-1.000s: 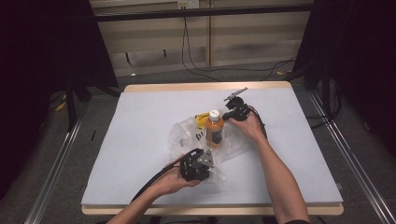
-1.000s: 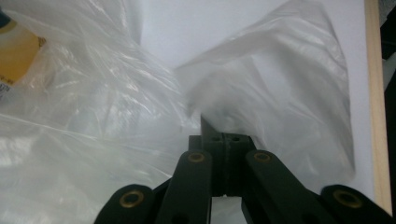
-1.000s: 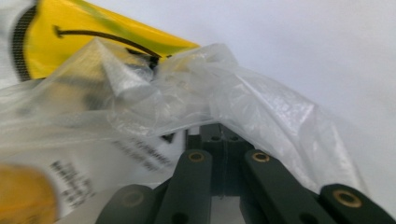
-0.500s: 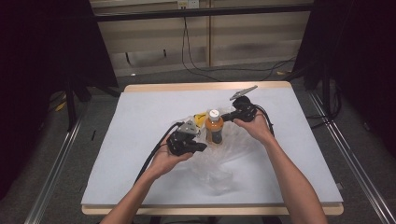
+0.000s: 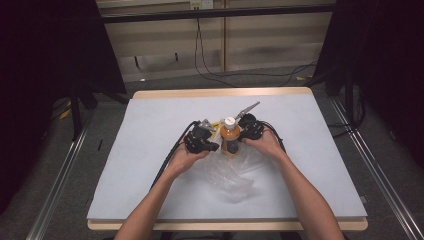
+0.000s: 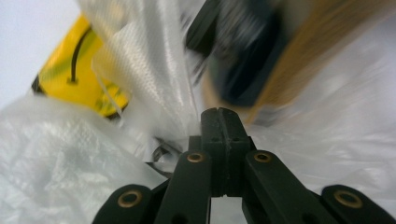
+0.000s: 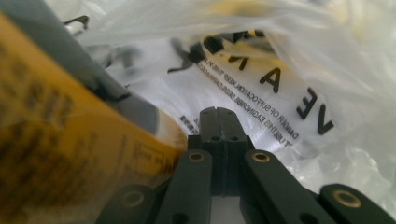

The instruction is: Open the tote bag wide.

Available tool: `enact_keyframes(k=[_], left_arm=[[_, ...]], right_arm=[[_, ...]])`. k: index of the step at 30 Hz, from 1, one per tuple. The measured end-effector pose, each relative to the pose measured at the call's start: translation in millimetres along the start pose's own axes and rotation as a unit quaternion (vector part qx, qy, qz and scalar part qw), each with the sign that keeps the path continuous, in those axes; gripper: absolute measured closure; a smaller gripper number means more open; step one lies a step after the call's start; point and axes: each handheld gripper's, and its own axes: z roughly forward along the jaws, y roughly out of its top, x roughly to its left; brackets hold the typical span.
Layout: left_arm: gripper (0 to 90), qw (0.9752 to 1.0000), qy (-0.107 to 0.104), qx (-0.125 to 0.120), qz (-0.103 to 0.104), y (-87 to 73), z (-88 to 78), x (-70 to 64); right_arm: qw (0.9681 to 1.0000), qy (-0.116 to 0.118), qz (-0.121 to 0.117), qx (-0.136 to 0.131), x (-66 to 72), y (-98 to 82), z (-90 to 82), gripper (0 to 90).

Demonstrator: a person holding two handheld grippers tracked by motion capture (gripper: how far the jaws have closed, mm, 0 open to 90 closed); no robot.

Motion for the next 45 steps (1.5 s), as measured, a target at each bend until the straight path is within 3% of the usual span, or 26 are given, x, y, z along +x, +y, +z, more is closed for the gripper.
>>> enact_keyframes(k=[5, 8, 9, 10, 11, 13, 18, 19, 20, 22, 23, 26, 27, 28, 30, 33, 34, 35, 36, 37, 38, 39, 45], left_arm=[[90.0, 0.9999, 0.005, 0.000, -0.016, -11.4, 6.7, 3.6], [90.0, 0.9996, 0.021, 0.021, 0.004, -13.0, 1.3, 6.0], [90.0, 0.9996, 0.021, 0.012, -0.014, -15.1, 0.9, 5.9], [90.0, 0.9994, 0.026, 0.023, -0.003, -16.9, -2.7, 9.6], [90.0, 0.9991, 0.034, 0.015, -0.020, -20.5, -4.1, 10.6], [90.0, 0.9992, 0.030, 0.024, -0.013, -26.0, -10.2, 16.6], [90.0, 0.9991, 0.034, 0.026, -0.007, -38.9, -20.9, 21.7], [90.0, 0.9990, 0.035, 0.009, -0.027, -40.8, -19.8, 19.1], [90.0, 0.9990, 0.037, 0.023, -0.008, -42.3, -22.9, 21.2], [90.0, 0.9990, 0.034, 0.027, -0.007, -44.6, -25.7, 21.7], [90.0, 0.9990, 0.035, 0.012, -0.026, -46.0, -24.8, 19.4], [90.0, 0.9988, 0.041, 0.020, -0.015, -51.0, -29.7, 20.3], [90.0, 0.9988, 0.040, 0.015, -0.025, -52.3, -30.4, 19.6], [90.0, 0.9987, 0.040, 0.031, -0.008, -53.0, -33.3, 21.8], [90.0, 0.9980, 0.048, -0.002, -0.042, -55.6, -29.5, 17.1], [90.0, 0.9982, 0.042, -0.005, -0.043, -55.1, -29.7, 17.6], [90.0, 0.9989, 0.043, 0.016, -0.008, -53.6, -32.8, 21.1], [90.0, 0.9992, 0.037, 0.010, -0.012, -52.1, -33.0, 20.2], [90.0, 0.9987, 0.033, -0.016, -0.036, -50.1, -31.8, 16.3], [90.0, 0.9984, 0.036, -0.030, -0.034, -46.6, -31.8, 13.4], [90.0, 0.9993, 0.034, -0.013, -0.001, -42.5, -35.8, 14.2], [90.0, 0.9990, 0.031, -0.030, -0.013, -37.2, -35.3, 7.9], [90.0, 0.9976, 0.028, -0.061, 0.020, -18.4, -41.8, -14.2]], right_arm=[[1.0000, 0.000, 0.002, 0.005, 2.2, -8.4, -7.2, 90.0], [1.0000, 0.002, -0.003, 0.000, 0.0, -15.6, -12.7, 90.0], [1.0000, 0.000, 0.000, 0.002, 0.3, -18.6, -15.2, 90.0], [1.0000, -0.003, -0.005, 0.005, 0.6, -21.4, -18.3, 90.0], [0.9999, -0.005, -0.006, 0.010, 1.7, -24.3, -21.4, 90.0], [0.9995, -0.012, -0.021, 0.021, 4.5, -31.0, -29.2, 90.0], [0.9990, -0.019, -0.028, 0.030, 6.9, -46.1, -43.2, 90.0], [0.9991, -0.016, -0.029, 0.024, 5.7, -51.0, -46.2, 90.0], [0.9992, -0.015, -0.029, 0.023, 5.3, -53.7, -48.2, 90.0], [0.9993, -0.016, -0.029, 0.018, 6.0, -60.1, -52.5, 90.0], [0.9991, -0.018, -0.034, 0.020, 6.8, -62.6, -54.9, 90.0], [0.9986, -0.026, -0.042, 0.020, 9.9, -66.4, -58.1, 90.0], [0.9985, -0.026, -0.043, 0.022, 10.7, -67.5, -59.4, 90.0], [0.9985, -0.026, -0.042, 0.023, 11.3, -68.6, -60.1, 90.0], [0.9985, -0.024, -0.045, 0.018, 10.2, -70.0, -60.8, 90.0], [0.9982, -0.033, -0.044, 0.025, 13.3, -68.3, -60.5, 90.0], [0.9982, -0.034, -0.044, 0.022, 13.5, -67.6, -60.2, 90.0], [0.9985, -0.031, -0.044, 0.013, 12.9, -66.9, -59.9, 90.0], [0.9989, -0.026, -0.038, 0.003, 12.4, -65.9, -60.4, 90.0], [0.9993, -0.020, -0.031, -0.008, 11.7, -64.5, -61.3, 90.0], [0.9993, -0.015, -0.026, -0.022, 10.9, -61.9, -61.5, 90.0], [0.9994, -0.014, -0.022, -0.025, 10.9, -59.3, -61.5, 90.0], [0.9988, -0.011, -0.018, -0.045, 7.1, -40.8, -54.3, 90.0]])
